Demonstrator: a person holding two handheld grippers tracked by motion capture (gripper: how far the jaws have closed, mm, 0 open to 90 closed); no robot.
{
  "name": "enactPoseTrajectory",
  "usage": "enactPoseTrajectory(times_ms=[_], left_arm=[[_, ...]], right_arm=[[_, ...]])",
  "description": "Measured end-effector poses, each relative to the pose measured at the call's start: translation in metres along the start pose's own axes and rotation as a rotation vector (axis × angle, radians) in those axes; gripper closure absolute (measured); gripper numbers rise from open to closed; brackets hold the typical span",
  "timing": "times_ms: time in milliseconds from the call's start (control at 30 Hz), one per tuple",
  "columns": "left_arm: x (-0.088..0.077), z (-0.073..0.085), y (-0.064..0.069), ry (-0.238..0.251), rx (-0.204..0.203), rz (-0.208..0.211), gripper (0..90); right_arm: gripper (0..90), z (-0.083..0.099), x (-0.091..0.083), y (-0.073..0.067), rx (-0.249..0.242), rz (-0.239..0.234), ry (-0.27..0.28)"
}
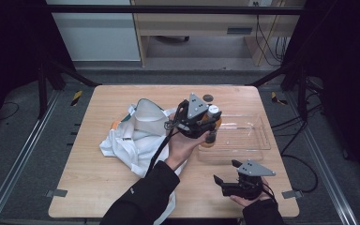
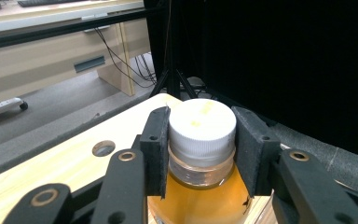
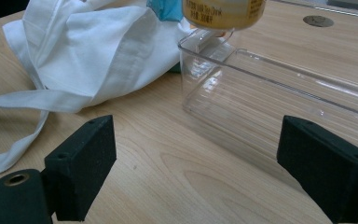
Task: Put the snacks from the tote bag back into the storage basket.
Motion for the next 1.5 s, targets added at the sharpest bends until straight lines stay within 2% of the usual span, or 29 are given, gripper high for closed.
enactPoseTrajectory(times_ms=[400,967,1500], left_arm=[[0.019,0.012,-0.003,-0.032,0.001,-0.003,58.7],[0.024,0.026,-0.012,-0.059,-0.006,-0.022,58.7],[0.031,0.047,-0.016,-0.101,-0.011,-0.015,58.7]], right_arm=[[12.1,0.000,0.000,0.000,0.000,-0.001,-0.001],[12.1,0.000,0.001,0.000,0.002,0.000,-0.005],[12.2,0.001,0.001,0.000,-0.001,-0.002,-0.008]])
Point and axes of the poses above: each handheld gripper's, and its own axes: x roughly forward along the jaws, z roughly out of its underside, y roughly to its right, the point moved 1 cm from there along x, roughly forward along the jaws, and after that the axes turned 11 degrees about -x, right-handed, at the moved point
